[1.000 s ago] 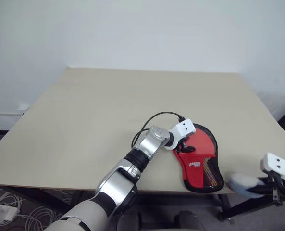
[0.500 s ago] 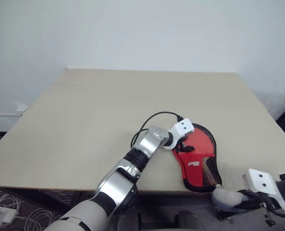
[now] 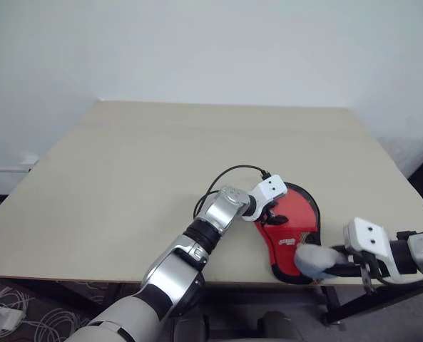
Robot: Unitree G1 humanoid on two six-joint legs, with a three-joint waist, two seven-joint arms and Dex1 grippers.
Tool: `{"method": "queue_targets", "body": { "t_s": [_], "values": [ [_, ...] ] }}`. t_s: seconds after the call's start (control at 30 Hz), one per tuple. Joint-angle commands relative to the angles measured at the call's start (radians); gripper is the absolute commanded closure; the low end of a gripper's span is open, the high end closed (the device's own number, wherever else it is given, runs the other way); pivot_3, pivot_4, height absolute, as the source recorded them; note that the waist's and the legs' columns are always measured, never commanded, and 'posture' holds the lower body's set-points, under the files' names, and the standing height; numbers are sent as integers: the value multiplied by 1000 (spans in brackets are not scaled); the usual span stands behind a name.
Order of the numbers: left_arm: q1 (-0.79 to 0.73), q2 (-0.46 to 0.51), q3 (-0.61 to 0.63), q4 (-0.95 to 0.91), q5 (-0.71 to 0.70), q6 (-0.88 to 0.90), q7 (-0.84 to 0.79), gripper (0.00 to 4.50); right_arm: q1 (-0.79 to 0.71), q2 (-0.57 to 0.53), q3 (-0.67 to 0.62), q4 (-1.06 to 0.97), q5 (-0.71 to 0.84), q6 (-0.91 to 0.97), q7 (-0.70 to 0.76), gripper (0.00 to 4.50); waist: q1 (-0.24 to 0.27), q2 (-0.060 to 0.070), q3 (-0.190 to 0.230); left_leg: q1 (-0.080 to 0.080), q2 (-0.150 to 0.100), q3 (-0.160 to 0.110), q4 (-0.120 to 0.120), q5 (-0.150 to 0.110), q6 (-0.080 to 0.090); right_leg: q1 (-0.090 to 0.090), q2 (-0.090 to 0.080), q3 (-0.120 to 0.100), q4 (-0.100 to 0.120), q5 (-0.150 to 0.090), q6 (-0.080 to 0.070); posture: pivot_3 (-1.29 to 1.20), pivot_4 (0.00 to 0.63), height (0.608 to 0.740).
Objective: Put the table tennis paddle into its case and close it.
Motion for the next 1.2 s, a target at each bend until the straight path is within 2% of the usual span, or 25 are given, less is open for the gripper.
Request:
{"method": "queue_targets", "body": {
  "t_s": [0.03,0.17,0.47,0.57,0.8,0.97,1.2],
  "values": [
    [3,11,-3,27,16,19,12,1364,-103,58,-37,20,87,91,-83,1852,0,1,0,0,0,0,0,0,0,0,0,0,0,0,0,0,0,740],
    [8,14,4,10,7,37,2,1364,-139,92,9,56,44,105,-157,444,1,0,-1,0,0,0,0,0,0,0,0,0,0,0,0,0,0,740],
    [8,17,22,0,-1,41,6,1364,-183,140,-26,111,72,104,-227,444,0,1,-1,0,0,0,0,0,0,0,0,0,0,0,0,0,0,740],
    [-5,26,35,12,1,26,19,1364,-234,189,-58,159,63,90,-300,444,0,1,-1,0,0,0,0,0,0,0,0,0,0,0,0,0,0,740],
    [-38,56,169,-58,-132,-40,-58,1364,-379,324,-178,232,200,138,-400,444,1,2,-1,-1,0,0,-3,0,1,-2,1,1,2,0,0,0,0,740],
    [-46,149,235,-137,-206,-27,-142,1364,-427,353,-181,286,223,128,-404,444,3,3,-1,-2,0,1,-6,0,1,-2,1,2,1,0,0,0,0,740],
    [19,387,293,-247,-274,33,-287,1364,-407,341,-177,277,295,145,-338,444,-2,6,0,-2,0,2,-6,0,1,-2,2,3,3,0,0,0,0,740]
  ]
}}
